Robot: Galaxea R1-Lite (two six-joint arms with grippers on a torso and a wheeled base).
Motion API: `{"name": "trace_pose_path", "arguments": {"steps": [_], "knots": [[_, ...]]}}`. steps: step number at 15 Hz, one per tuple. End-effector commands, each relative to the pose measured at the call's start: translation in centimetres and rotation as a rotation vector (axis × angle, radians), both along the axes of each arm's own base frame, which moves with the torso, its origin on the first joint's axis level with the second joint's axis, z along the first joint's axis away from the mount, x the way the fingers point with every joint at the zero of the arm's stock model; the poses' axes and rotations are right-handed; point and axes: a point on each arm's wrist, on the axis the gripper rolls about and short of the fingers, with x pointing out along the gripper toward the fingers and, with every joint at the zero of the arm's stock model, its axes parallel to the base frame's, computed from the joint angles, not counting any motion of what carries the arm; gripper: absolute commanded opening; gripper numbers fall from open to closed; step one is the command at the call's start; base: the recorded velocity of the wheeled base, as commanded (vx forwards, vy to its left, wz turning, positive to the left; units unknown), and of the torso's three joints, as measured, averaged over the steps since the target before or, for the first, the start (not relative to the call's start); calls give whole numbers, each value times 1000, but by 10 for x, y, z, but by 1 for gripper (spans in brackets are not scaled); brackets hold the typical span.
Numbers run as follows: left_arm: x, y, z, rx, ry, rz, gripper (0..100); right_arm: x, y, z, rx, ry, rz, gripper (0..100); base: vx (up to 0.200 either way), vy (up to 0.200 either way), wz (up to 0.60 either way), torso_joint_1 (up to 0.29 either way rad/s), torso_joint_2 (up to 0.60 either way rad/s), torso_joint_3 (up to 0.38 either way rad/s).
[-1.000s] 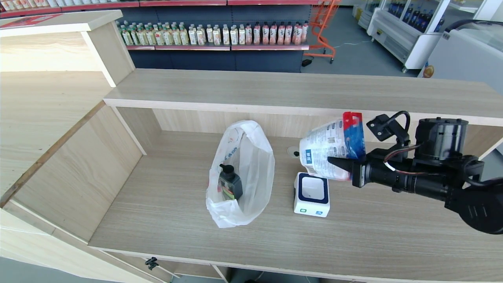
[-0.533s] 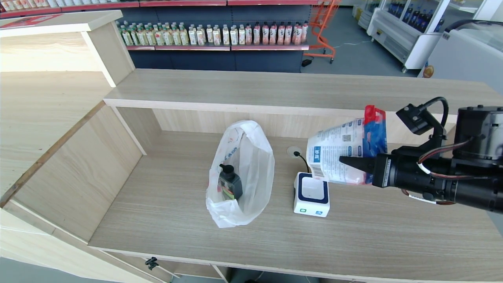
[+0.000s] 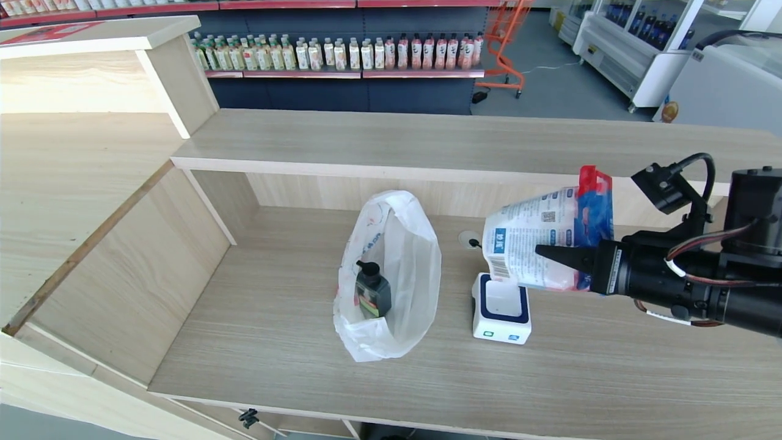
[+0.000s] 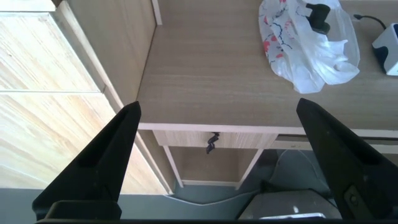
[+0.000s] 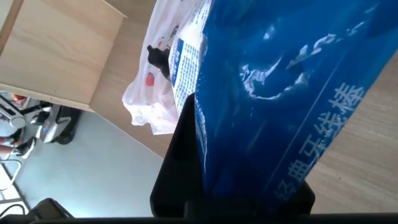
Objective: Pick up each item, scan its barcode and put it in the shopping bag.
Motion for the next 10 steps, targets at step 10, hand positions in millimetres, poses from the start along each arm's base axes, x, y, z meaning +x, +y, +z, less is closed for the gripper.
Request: {"name": "trace_pose_path", "arguments": {"steps": [10], "knots": [[0,0,0,-1,2,0,100,78,24,-70,-271,118,-129,0,0,0,0,0,0,0]]}}
